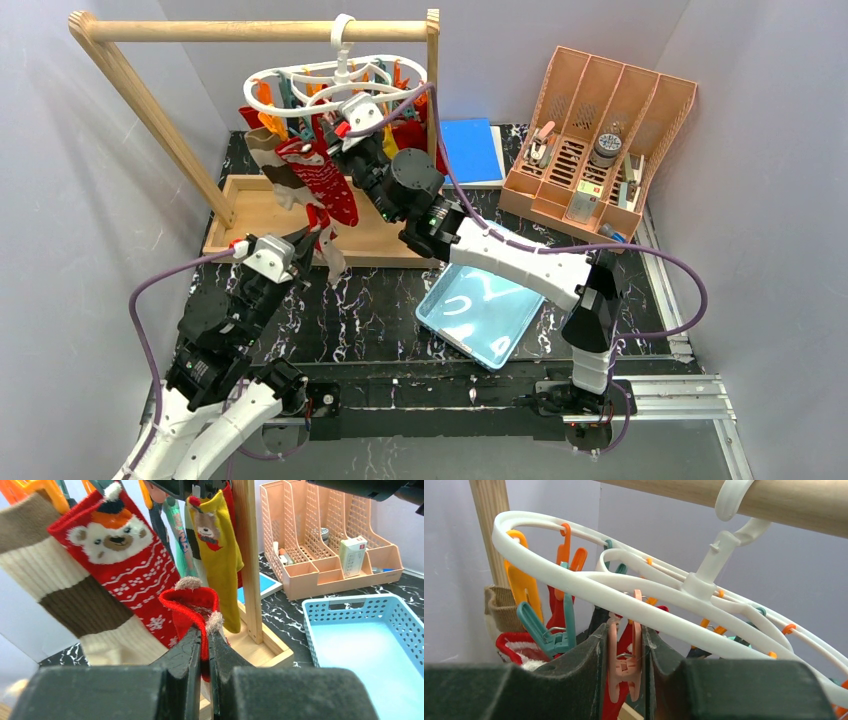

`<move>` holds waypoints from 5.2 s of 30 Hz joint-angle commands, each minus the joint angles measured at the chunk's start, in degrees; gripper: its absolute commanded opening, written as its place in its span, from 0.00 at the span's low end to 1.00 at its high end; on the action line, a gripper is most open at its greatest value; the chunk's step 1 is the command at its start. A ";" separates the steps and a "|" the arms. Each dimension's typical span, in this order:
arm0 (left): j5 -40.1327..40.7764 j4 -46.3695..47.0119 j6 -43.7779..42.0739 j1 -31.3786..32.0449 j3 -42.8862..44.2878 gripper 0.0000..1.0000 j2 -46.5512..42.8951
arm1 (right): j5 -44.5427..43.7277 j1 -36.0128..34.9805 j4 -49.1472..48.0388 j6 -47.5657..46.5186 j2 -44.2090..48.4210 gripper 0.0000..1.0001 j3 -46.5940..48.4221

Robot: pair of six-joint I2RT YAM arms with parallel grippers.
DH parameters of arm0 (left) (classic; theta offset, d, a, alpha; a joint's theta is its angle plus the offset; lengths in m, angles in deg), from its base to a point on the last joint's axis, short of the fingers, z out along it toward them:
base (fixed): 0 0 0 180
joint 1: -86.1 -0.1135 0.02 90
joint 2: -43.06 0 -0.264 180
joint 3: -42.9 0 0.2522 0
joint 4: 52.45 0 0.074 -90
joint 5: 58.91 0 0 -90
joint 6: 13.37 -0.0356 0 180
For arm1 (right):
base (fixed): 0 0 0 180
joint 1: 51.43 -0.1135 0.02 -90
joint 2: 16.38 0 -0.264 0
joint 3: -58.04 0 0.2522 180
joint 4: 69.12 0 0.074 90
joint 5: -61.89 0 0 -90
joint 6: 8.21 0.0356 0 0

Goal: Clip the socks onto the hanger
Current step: Open the clamp at the hanger, then clamp the sock onto the hanger.

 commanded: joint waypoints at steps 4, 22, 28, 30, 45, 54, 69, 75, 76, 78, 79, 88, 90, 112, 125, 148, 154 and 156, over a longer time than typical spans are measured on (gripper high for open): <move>-0.74 5.11 5.89 0.04 3.46 0.00 3.44 | -4.69 0.26 13.21 8.97 -1.45 0.01 11.48; 13.01 16.85 12.45 0.02 4.20 0.00 14.03 | -5.97 0.65 24.66 20.59 -3.73 0.01 19.72; 12.76 22.99 11.92 0.04 3.78 0.00 17.74 | -5.51 0.67 23.12 19.95 -2.80 0.01 17.93; 11.61 24.07 12.05 0.04 4.16 0.00 19.20 | -5.33 0.68 22.79 19.94 -2.37 0.01 17.22; 14.24 27.69 10.33 0.04 4.34 0.00 21.94 | -5.00 0.82 21.05 19.58 -0.78 0.01 13.75; 16.84 28.56 9.36 0.04 3.86 0.00 23.02 | -4.73 0.82 19.98 19.68 -0.72 0.01 13.31; 16.60 31.32 10.62 0.04 4.09 0.00 24.73 | -3.64 0.80 18.57 19.72 0.68 0.01 10.35; 16.13 32.34 10.58 0.04 4.38 0.00 24.03 | -3.85 0.82 18.51 19.77 0.80 0.01 9.64; 15.97 32.43 10.59 0.04 4.36 0.00 23.89 | -3.81 0.78 18.47 19.77 0.93 0.01 9.52; 15.99 32.52 10.64 0.04 4.36 0.00 23.56 | -3.87 0.79 18.46 19.77 0.91 0.01 9.41; 15.94 32.56 10.61 0.04 4.38 0.00 23.46 | -3.97 0.80 18.46 19.77 0.90 0.01 9.40; 14.96 33.27 10.92 0.04 4.86 0.00 23.00 | -3.54 0.77 19.33 20.78 0.87 0.01 9.14; 13.82 33.06 11.09 0.00 5.23 0.00 23.43 | -3.15 0.82 19.47 21.31 0.88 0.01 9.18; 13.93 33.13 7.03 0.04 -1.53 0.00 20.59 | -3.47 0.77 19.34 22.18 2.74 0.01 7.92; 10.93 38.08 6.26 0.04 -2.03 0.00 21.66 | -2.77 0.77 19.52 23.01 3.23 0.01 7.24; 10.95 40.95 4.59 0.04 -1.32 0.00 24.21 | -1.62 0.77 21.23 24.72 3.61 0.01 6.64; 10.75 41.40 3.48 0.03 0.25 0.00 24.52 | -1.93 0.77 21.36 24.59 3.95 0.01 5.98; 10.63 41.31 3.32 0.04 0.63 0.00 24.30 | -2.08 0.77 21.44 24.36 3.91 0.01 5.98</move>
